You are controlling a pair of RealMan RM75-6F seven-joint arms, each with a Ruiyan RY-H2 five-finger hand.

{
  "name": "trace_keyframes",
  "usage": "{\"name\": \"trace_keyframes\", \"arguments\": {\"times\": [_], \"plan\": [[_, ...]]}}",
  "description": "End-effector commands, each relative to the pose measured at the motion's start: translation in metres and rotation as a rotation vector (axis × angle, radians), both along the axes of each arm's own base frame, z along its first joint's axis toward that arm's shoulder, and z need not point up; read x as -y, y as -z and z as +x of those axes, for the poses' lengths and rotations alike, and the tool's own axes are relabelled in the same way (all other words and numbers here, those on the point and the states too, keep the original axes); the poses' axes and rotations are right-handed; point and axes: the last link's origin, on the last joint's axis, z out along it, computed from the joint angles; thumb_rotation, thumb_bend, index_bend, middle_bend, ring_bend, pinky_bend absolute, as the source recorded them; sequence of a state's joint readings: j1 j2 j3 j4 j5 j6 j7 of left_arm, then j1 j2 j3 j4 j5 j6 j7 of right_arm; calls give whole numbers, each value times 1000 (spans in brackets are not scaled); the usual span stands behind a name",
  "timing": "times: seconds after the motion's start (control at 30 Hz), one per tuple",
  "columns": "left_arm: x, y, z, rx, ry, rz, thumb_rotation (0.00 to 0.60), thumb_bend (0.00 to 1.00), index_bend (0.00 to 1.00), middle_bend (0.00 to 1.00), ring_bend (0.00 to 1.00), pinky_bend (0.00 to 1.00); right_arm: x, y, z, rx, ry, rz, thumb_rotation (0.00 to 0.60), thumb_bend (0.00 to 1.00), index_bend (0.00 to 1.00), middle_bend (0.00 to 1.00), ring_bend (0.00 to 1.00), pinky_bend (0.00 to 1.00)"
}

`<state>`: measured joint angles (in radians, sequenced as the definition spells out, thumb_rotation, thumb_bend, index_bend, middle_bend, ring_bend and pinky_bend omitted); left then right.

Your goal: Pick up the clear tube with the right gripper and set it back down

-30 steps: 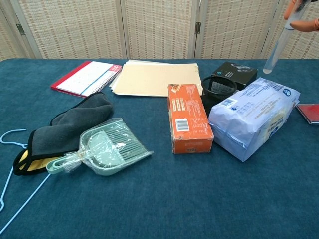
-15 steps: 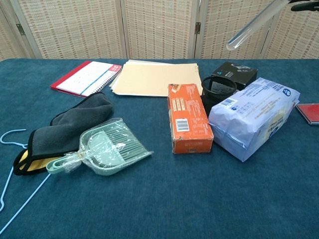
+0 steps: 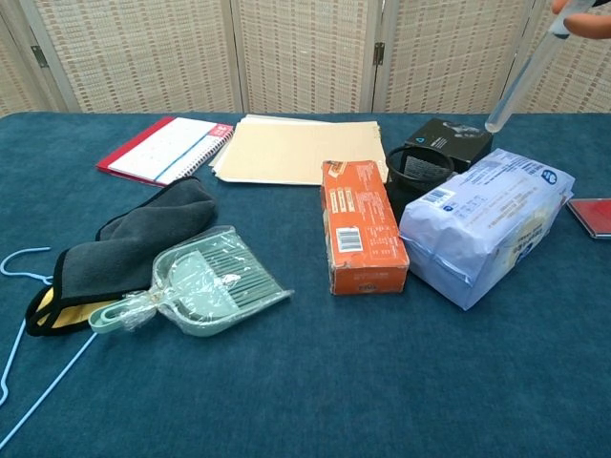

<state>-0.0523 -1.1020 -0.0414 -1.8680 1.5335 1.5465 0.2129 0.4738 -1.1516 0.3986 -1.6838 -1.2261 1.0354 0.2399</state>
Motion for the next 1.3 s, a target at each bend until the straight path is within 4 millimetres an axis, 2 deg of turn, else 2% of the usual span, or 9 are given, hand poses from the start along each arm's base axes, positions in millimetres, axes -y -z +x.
{"name": "trace_keyframes", "arguments": {"times": [0.03, 0.17, 0.33, 0.43, 0.5, 0.67, 0.83, 1.1, 1.3], "plan": [[0, 0, 0, 0, 1, -1, 600, 265, 286, 292, 283, 222, -6, 8, 5, 582, 83, 188, 600, 346, 734, 476, 218, 121], [-1, 0, 1, 0, 6, 1, 600, 264, 287, 292, 283, 222, -12, 9, 8, 802, 96, 304, 600, 346, 734, 479, 218, 120], [0, 0, 1, 0, 8, 1, 600, 264, 286, 292, 283, 222, -11, 7, 5, 875, 101, 379, 600, 345, 734, 480, 218, 121], [0, -1, 1, 0, 6, 2, 600, 264, 287, 292, 283, 222, -7, 6, -1, 791, 88, 359, 600, 345, 734, 479, 218, 121], [0, -1, 1, -1, 6, 0, 600, 264, 286, 292, 283, 222, -3, 7, -4, 672, 67, 313, 600, 346, 734, 480, 218, 121], [0, -1, 2, -1, 8, 0, 600, 264, 287, 292, 283, 222, 9, 13, -5, 393, 30, 150, 600, 346, 734, 479, 218, 121], [0, 0, 2, -2, 6, -2, 600, 265, 287, 292, 283, 222, 20, 7, -7, 222, 40, 20, 600, 345, 734, 477, 218, 121], [-1, 1, 2, -2, 5, -7, 600, 265, 287, 292, 283, 222, 27, -9, -14, 203, 91, -49, 600, 346, 734, 476, 218, 121], [-1, 1, 3, -2, 8, -6, 600, 264, 287, 292, 283, 222, 26, -3, -10, 213, 84, -29, 600, 346, 734, 476, 218, 121]]}}
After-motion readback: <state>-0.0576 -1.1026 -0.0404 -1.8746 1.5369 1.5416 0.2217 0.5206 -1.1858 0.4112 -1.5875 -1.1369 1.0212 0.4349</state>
